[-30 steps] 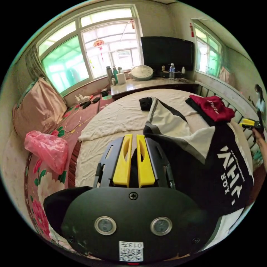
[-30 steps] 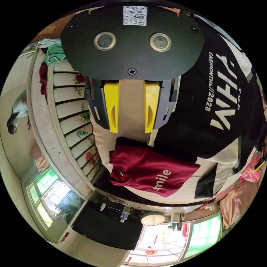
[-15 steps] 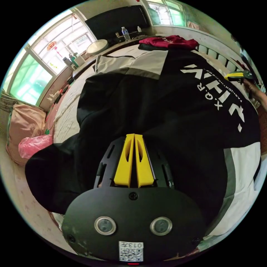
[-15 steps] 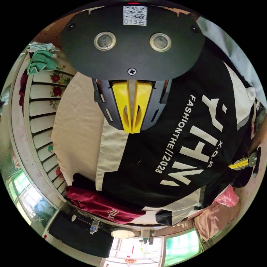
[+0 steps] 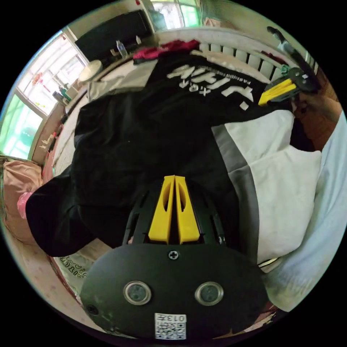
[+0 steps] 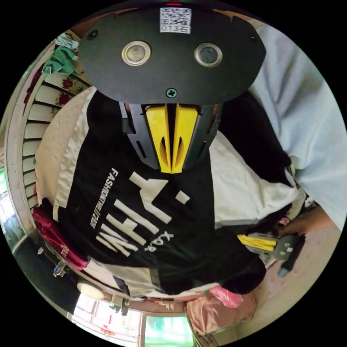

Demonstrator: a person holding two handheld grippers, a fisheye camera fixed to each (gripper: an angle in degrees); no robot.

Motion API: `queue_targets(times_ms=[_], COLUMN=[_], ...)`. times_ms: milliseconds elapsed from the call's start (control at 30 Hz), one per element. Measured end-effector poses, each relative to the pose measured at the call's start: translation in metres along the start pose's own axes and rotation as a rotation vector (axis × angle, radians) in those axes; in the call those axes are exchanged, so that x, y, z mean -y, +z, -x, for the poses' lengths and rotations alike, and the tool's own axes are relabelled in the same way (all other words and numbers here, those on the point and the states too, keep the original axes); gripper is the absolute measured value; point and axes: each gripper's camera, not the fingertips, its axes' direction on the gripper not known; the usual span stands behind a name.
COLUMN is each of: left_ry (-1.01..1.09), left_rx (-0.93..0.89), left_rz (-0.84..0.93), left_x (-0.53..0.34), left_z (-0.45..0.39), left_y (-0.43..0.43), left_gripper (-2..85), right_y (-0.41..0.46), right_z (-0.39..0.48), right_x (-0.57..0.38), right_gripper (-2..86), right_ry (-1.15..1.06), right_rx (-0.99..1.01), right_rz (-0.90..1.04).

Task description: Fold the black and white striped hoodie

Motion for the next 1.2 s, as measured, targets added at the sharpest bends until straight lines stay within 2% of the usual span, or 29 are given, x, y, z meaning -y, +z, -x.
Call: queue_targets(times_ms=[133, 200, 333, 533, 733, 800, 967, 1067, 1167, 1200], left_ry=[-0.032, -0.041, 0.008, 0.189, 0.464, 0.469, 0.458, 0.464, 0.483, 0.502], left_rx=[-0.027, -0.072, -0.177, -0.213, -0.093, -0.09, -0.12, -0.147, -0.182, -0.176], left_rz=[0.055, 0.011, 0.009, 0.164, 0.264, 0.232, 0.217, 0.222, 0.213, 0.206], left_x=[0.006, -0.005, -0.034, -0.072, -0.086, -0.08, -0.066, -0.062, -0.057, -0.053], left_z=[0.017, 0.033, 0.044, 0.021, -0.021, -0.024, -0.021, -0.013, -0.005, -0.004], left_y=[0.001, -0.018, -0.047, -0.072, -0.074, -0.071, -0.061, -0.062, -0.065, -0.066], left_gripper=[0.1, 0.9, 5.4, 12.0, 12.7, 13.0, 13.5, 14.0, 14.8, 15.3], right_y=[-0.024, -0.05, -0.066, -0.041, -0.034, -0.027, -0.023, -0.069, -0.15, -0.186], right_z=[-0.013, -0.009, 0.015, 0.052, 0.101, 0.101, 0.085, 0.06, 0.008, -0.012], right_x=[-0.019, -0.037, -0.083, -0.13, -0.163, -0.163, -0.14, -0.129, -0.104, -0.092], right_gripper=[1.5, 3.9, 9.9, 14.0, 12.7, 10.6, 2.9, 1.9, 1.5, 1.4], right_ry=[0.066, 0.036, -0.053, -0.108, -0.409, -0.416, -0.381, -0.346, -0.202, -0.185], right_rx=[-0.02, -0.014, 0.116, 0.132, -0.099, -0.182, -0.133, 0.044, 0.45, 0.619], right_rz=[-0.098, -0.164, -0.025, 0.174, 0.231, 0.197, 0.261, 0.231, 0.041, -0.08])
